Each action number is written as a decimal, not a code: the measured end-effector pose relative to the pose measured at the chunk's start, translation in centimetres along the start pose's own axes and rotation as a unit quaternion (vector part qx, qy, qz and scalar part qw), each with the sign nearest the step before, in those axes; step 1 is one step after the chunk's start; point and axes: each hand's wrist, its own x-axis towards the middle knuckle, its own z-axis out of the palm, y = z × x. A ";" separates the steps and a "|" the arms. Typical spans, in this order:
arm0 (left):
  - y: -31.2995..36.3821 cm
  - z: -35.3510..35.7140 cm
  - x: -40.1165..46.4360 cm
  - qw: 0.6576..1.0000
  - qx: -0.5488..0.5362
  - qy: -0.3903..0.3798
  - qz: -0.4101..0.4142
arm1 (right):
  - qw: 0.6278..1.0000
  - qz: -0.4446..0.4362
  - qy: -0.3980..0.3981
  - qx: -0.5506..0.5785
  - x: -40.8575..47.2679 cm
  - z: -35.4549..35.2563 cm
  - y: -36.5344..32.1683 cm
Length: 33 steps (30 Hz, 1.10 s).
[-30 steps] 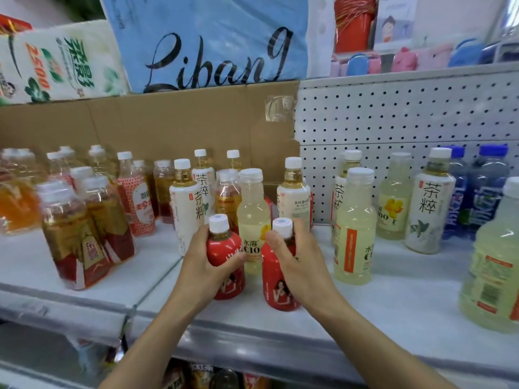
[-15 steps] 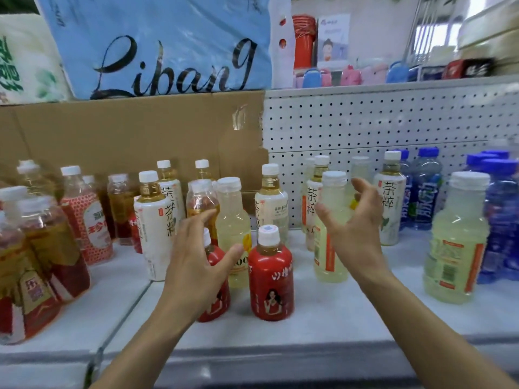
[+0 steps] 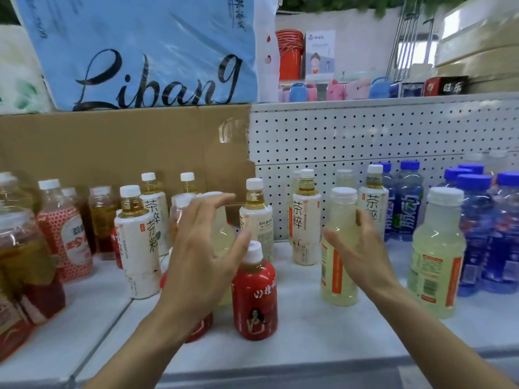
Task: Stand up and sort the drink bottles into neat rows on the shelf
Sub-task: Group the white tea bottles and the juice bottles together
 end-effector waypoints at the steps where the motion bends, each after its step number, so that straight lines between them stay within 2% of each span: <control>1: 1.0 0.4 1.0 1.000 -0.015 -0.012 0.010 | 1.000 -0.002 0.005 -0.006 0.0 -0.4 0.1; 4: 3.7 2.6 4.8 0.994 -0.057 -0.090 -0.001 | 1.000 -0.012 0.004 -0.022 -0.2 -1.4 0.4; 7: 5.0 6.3 9.3 0.978 -0.089 -0.179 -0.061 | 1.000 -0.012 -0.008 -0.027 -0.3 -1.9 0.6; 11: 4.6 11.7 13.8 0.957 -0.018 -0.252 -0.143 | 0.999 -0.003 -0.031 -0.037 -0.1 -2.2 0.4; 15: 2.6 15.1 15.5 0.925 0.005 -0.313 -0.214 | 0.992 -0.002 -0.099 -0.076 1.1 -3.9 -0.8; 19: 1.6 16.0 15.8 0.927 0.016 -0.319 -0.194 | 0.984 -0.078 -0.083 -0.135 5.4 -7.7 -4.6; 22: 1.4 16.1 15.8 0.925 -0.005 -0.321 -0.202 | 0.961 -0.098 -0.121 -0.228 10.4 -9.6 -7.1; 24: 1.4 16.4 15.8 0.926 -0.015 -0.315 -0.205 | 0.936 -0.081 -0.159 -0.304 13.9 -10.2 -7.4; 29: 1.4 16.9 15.9 0.938 -0.017 -0.277 -0.205 | 0.863 0.025 -0.257 -0.434 19.6 -9.7 -4.0; 30: 1.4 16.9 15.9 0.940 -0.015 -0.273 -0.202 | 0.858 0.036 -0.275 -0.432 20.2 -9.5 -3.4; 33: 1.6 16.6 15.5 0.949 0.017 -0.260 -0.179 | 0.880 0.039 -0.279 -0.382 20.9 -9.3 -2.4</control>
